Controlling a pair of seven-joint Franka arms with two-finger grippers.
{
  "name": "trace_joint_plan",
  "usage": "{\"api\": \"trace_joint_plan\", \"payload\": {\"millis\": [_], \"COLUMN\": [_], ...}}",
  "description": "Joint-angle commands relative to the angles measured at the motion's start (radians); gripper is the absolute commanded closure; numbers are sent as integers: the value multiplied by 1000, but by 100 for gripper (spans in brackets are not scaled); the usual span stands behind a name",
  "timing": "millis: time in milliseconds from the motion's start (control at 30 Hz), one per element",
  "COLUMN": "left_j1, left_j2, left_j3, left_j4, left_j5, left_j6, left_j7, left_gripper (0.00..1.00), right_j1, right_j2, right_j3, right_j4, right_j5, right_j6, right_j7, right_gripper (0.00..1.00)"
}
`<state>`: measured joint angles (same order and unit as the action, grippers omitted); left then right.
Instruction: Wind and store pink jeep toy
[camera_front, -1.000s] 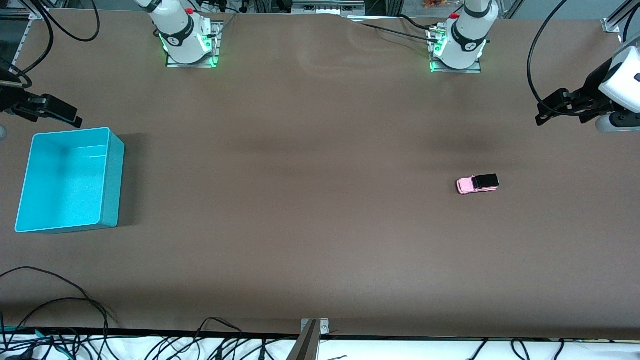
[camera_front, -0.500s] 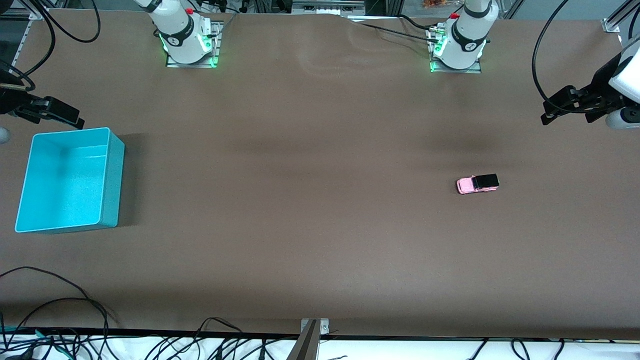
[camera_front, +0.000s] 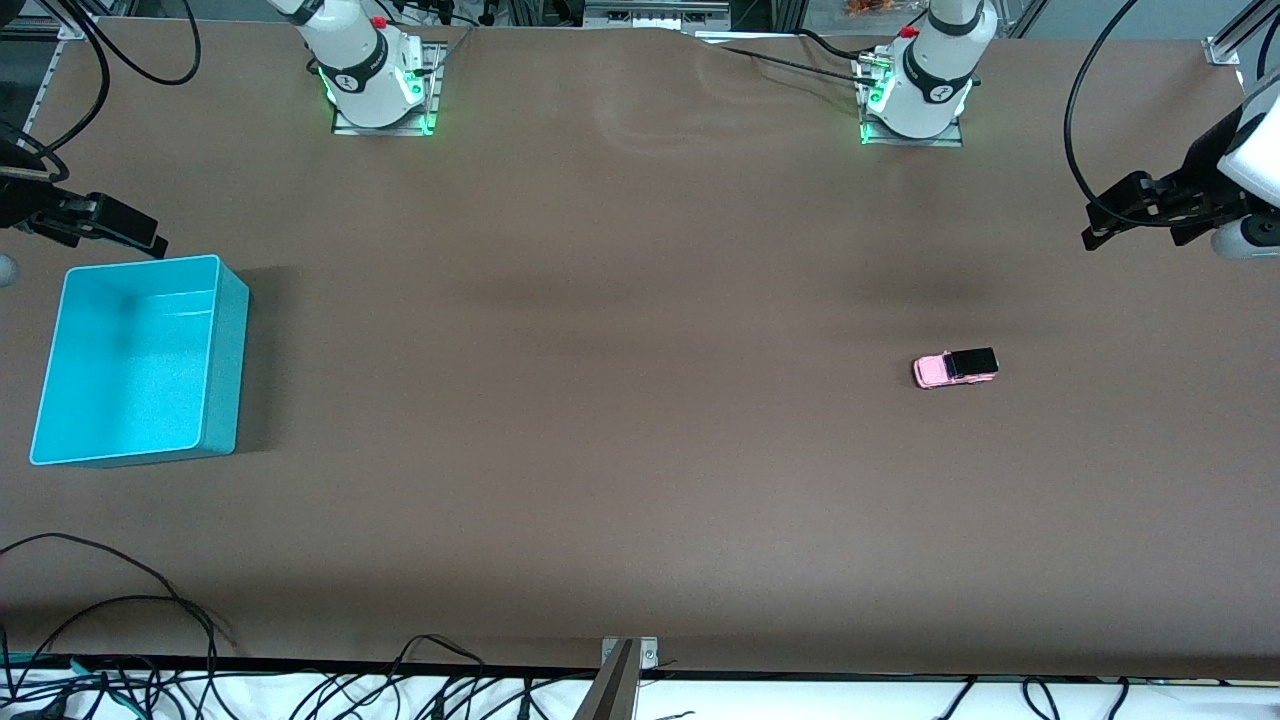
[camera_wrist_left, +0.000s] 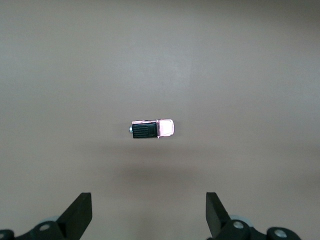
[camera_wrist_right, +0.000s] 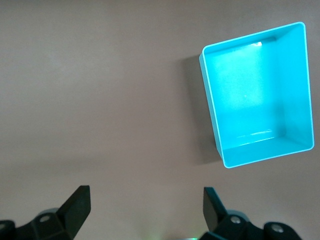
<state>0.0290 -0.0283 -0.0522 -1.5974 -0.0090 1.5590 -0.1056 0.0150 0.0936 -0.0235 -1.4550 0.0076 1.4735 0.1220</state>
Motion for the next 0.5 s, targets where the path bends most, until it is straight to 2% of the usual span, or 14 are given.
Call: {"api": "trace_joint_plan", "payload": {"millis": [0, 467], "left_j1": [9, 9], "left_j2": [18, 18], "left_j3": [-5, -5], "left_j4": [36, 34], "left_j5": [-11, -11], "left_j6": [-22, -22], "left_j7": [-2, -2], "left_gripper": [0, 0], "right_j1": [2, 3], "right_j2": [-2, 0], "right_j3": [1, 2], "right_j4": [18, 16], "right_j5": [-11, -12], "right_j6": [-12, -16], "right_j7": [-18, -18], "right_gripper": [0, 0]}}
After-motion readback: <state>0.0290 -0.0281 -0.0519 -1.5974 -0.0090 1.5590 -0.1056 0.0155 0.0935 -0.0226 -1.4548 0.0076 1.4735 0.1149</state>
